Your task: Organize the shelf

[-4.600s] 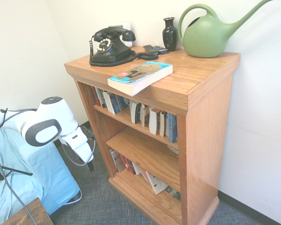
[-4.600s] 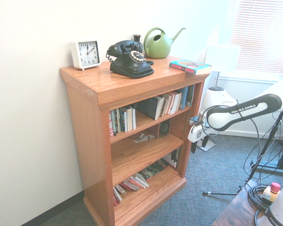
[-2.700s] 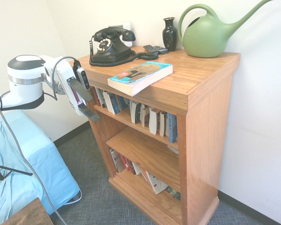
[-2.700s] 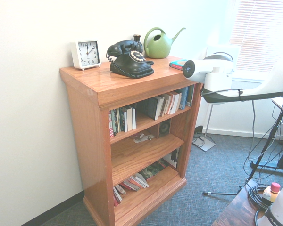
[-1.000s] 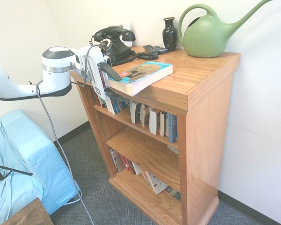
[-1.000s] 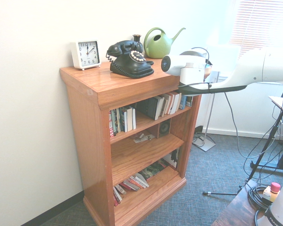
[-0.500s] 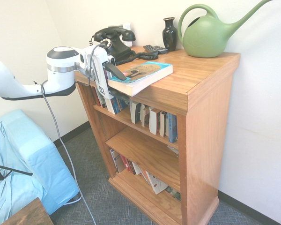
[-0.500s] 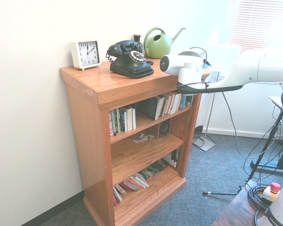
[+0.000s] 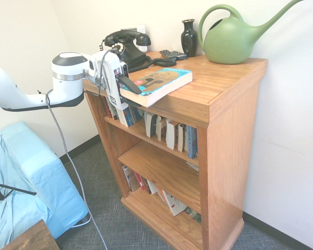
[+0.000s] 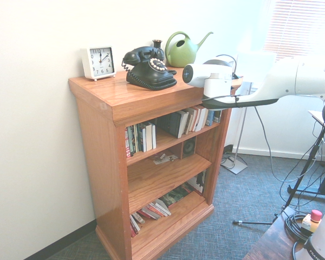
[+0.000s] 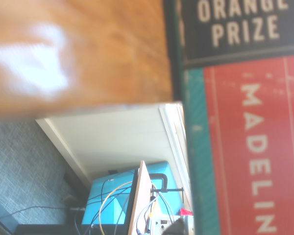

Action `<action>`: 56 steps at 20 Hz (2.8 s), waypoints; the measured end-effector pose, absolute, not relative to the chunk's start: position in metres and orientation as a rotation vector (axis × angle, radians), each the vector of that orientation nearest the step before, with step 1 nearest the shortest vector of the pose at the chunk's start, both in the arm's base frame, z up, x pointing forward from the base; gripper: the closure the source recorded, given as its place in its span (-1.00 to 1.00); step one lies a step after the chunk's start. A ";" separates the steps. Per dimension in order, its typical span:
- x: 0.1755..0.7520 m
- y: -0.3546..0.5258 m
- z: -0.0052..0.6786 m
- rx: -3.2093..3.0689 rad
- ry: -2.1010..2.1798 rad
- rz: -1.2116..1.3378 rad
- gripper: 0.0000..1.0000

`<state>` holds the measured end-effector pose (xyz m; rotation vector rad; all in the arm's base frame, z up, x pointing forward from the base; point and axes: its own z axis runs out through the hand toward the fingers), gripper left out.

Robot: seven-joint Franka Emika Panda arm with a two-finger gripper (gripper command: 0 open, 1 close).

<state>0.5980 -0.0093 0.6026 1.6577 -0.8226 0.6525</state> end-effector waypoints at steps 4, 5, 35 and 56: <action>0.598 -0.012 0.603 1.654 -0.824 0.653 1.00; 0.598 -0.012 0.604 1.652 -0.825 0.655 1.00; 0.349 -0.022 0.534 2.341 -1.236 1.130 1.00; 0.452 0.078 0.450 2.867 -1.058 0.711 1.00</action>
